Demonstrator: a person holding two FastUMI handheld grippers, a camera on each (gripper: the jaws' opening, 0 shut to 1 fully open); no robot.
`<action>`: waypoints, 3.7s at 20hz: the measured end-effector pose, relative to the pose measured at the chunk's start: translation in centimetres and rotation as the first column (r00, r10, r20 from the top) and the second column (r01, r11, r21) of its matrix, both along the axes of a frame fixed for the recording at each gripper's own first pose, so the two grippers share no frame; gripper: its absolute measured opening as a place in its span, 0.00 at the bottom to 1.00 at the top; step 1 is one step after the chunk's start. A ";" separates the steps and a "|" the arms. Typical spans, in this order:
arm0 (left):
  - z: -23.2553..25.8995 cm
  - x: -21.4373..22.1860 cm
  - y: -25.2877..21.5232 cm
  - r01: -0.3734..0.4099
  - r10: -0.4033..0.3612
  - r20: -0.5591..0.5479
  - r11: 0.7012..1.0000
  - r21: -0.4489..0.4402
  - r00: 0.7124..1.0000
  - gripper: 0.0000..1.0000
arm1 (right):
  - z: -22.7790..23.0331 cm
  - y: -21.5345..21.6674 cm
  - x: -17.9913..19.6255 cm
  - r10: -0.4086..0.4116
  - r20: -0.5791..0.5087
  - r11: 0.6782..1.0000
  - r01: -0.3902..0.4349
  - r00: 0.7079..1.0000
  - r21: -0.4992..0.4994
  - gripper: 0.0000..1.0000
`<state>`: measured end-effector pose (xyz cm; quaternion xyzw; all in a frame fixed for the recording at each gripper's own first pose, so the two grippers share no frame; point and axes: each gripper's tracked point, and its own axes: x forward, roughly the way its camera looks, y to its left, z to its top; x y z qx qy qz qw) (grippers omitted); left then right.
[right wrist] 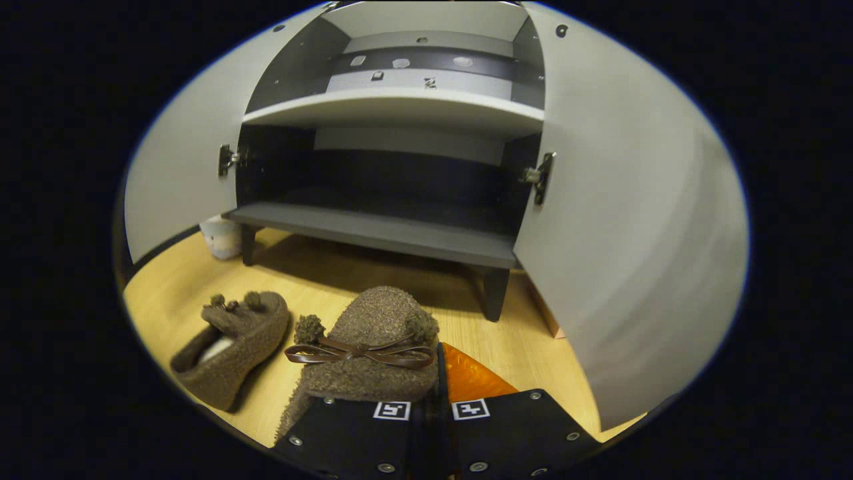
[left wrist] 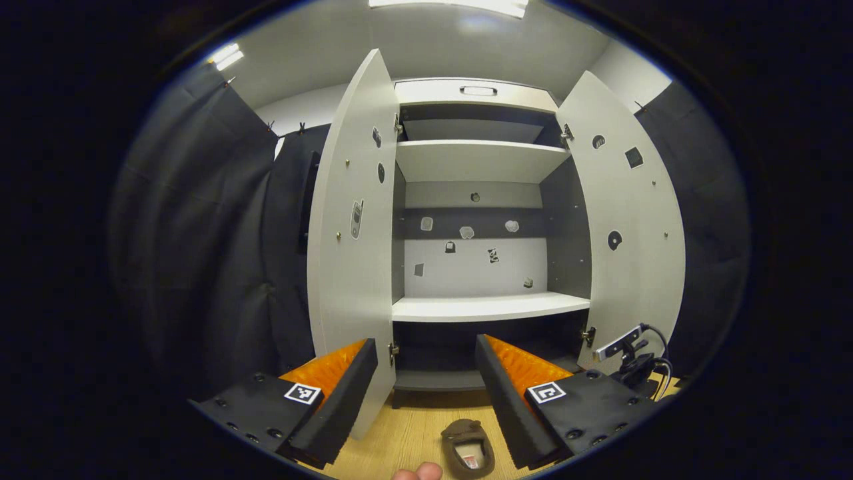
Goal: Grab one shoe with the right hand and put it into the shoe cabinet, grab the other shoe with the left hand and put it into the shoe cabinet; then close the right door with the right hand and the left door with the left hand.
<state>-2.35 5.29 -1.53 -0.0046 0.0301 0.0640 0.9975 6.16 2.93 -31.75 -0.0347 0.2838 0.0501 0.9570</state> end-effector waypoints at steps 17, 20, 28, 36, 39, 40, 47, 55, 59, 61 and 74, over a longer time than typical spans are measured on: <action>-1.7 0.9 0.3 0.056 -0.056 0.002 0.998 -0.011 0.998 0.97 | 35.0 2.1 17.3 0.016 0.360 0.999 -0.028 0.933 0.028 0.13; -1.7 0.6 0.3 0.051 -0.051 -0.003 0.999 -0.008 0.999 0.96 | 32.9 3.0 24.0 0.003 0.314 1.000 -0.009 0.949 0.018 0.13; -3.5 0.3 1.2 0.015 -0.017 -0.042 0.999 -0.038 0.999 0.97 | 21.3 3.6 35.0 -0.056 0.087 0.997 0.060 0.995 -0.052 0.09; -5.2 0.5 1.9 0.005 -0.010 -0.082 0.998 -0.055 0.997 0.97 | 19.4 1.2 34.5 -0.051 -0.003 0.996 0.051 0.999 -0.069 0.62; -5.7 0.8 1.7 0.017 -0.023 -0.090 0.998 -0.058 0.996 0.97 | 20.8 0.7 33.5 -0.043 0.001 0.997 0.043 0.999 -0.060 0.87; -5.7 0.8 1.4 0.024 -0.029 -0.094 0.998 -0.059 0.995 0.97 | 21.0 0.6 32.8 -0.029 -0.015 0.998 0.028 0.999 -0.063 0.90; -6.5 1.0 -0.2 0.069 -0.077 -0.114 0.995 -0.074 0.991 0.97 | 20.9 2.2 32.2 0.001 -0.098 0.996 0.008 0.995 0.093 0.94; -6.1 0.3 0.8 0.047 -0.053 -0.096 0.997 -0.064 0.994 0.96 | 26.4 3.3 27.8 0.059 0.015 0.988 -0.060 0.998 0.140 0.94; -5.8 0.3 1.3 0.040 -0.045 -0.091 0.998 -0.051 0.995 0.97 | 31.1 4.7 24.4 0.091 0.145 0.982 -0.113 0.985 0.152 0.94; -5.5 0.3 1.4 0.040 -0.044 -0.084 0.998 -0.048 0.996 0.97 | 33.3 5.2 22.1 0.104 0.200 0.977 -0.138 0.974 0.165 0.94; -6.0 0.0 -1.7 0.113 -0.119 -0.117 0.992 -0.060 0.986 0.97 | 34.9 3.9 3.3 0.114 0.426 0.984 -0.160 0.898 0.073 0.94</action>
